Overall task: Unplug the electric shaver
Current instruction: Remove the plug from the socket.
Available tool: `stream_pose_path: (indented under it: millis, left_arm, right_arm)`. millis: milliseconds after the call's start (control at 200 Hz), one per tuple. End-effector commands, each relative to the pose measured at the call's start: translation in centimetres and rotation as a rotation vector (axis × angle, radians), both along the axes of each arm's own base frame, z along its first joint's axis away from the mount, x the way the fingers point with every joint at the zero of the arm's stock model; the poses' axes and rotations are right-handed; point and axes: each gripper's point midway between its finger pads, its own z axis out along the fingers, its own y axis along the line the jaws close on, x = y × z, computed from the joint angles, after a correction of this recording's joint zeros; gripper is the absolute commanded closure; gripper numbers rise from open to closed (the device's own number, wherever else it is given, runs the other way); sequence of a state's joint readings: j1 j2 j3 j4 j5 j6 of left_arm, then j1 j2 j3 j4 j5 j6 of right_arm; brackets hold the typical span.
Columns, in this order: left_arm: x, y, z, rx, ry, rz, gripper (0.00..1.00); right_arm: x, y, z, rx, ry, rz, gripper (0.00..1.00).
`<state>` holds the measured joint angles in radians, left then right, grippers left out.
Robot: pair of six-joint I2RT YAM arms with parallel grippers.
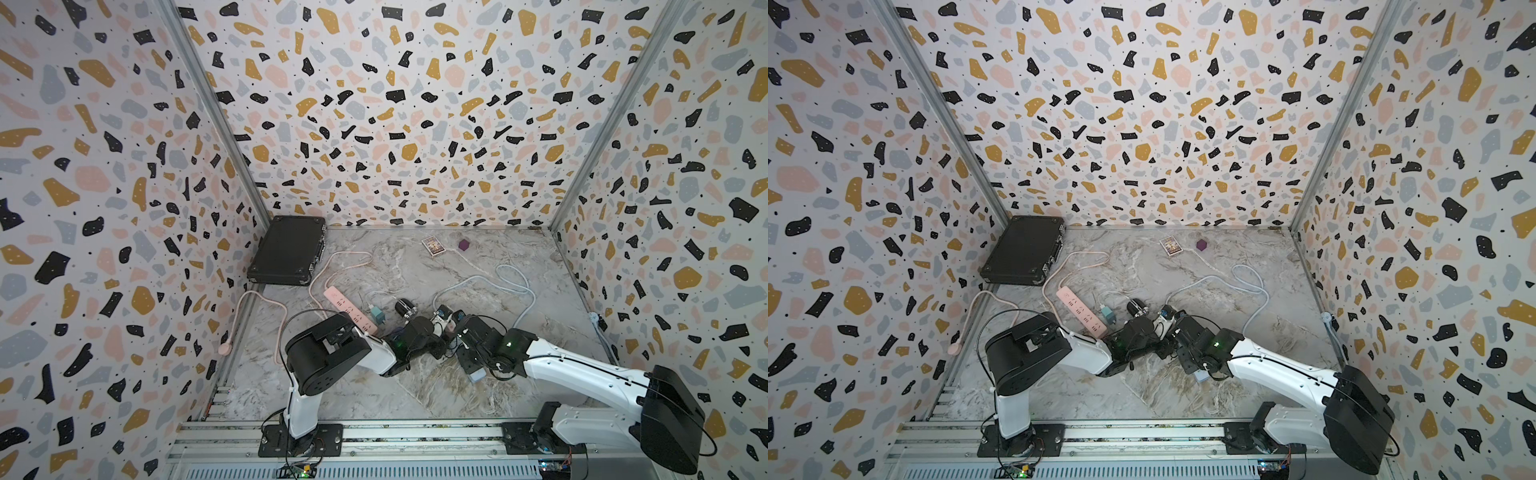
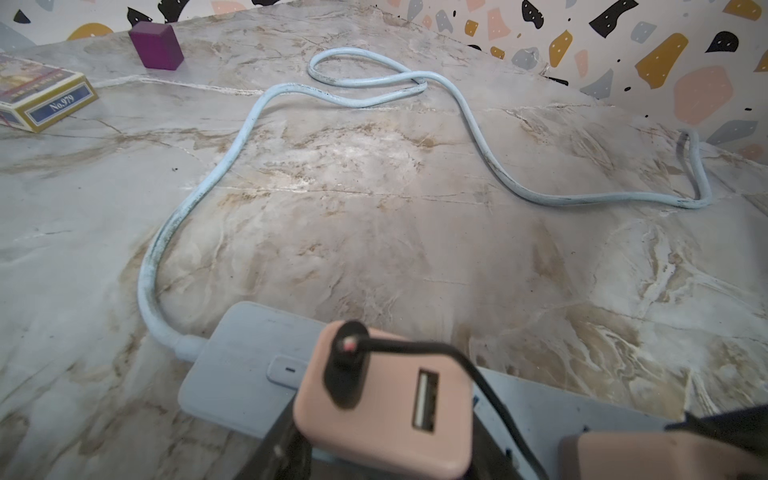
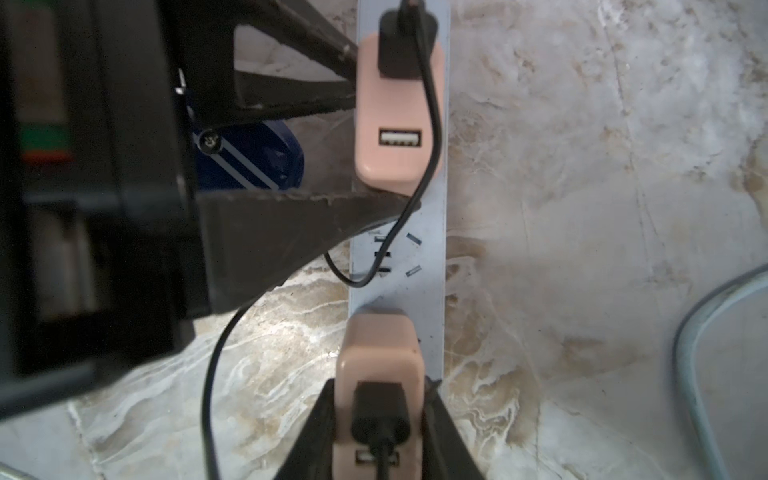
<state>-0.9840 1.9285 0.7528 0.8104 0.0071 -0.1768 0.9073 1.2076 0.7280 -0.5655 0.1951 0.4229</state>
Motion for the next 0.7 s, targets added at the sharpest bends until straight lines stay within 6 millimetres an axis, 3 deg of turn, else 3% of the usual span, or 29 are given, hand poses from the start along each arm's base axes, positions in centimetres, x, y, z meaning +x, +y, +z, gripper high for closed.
stream_pose_path:
  millis: [0, 415, 696]
  left_arm:
    - [-5.1, 4.0, -10.2, 0.306, 0.242, -0.043, 0.53]
    - [-6.0, 4.1, -12.1, 0.352, 0.262, -0.047, 0.55]
    - [-6.0, 3.6, -11.7, 0.334, 0.255, -0.052, 0.51]
  right_arm:
    - [2.5, 3.1, 4.7, 0.136, -0.122, 0.007, 1.0]
    - [3.3, 3.6, 7.6, 0.164, -0.187, 0.02, 1.0]
    - [2.8, 4.0, 6.6, 0.188, -0.149, 0.026, 1.0]
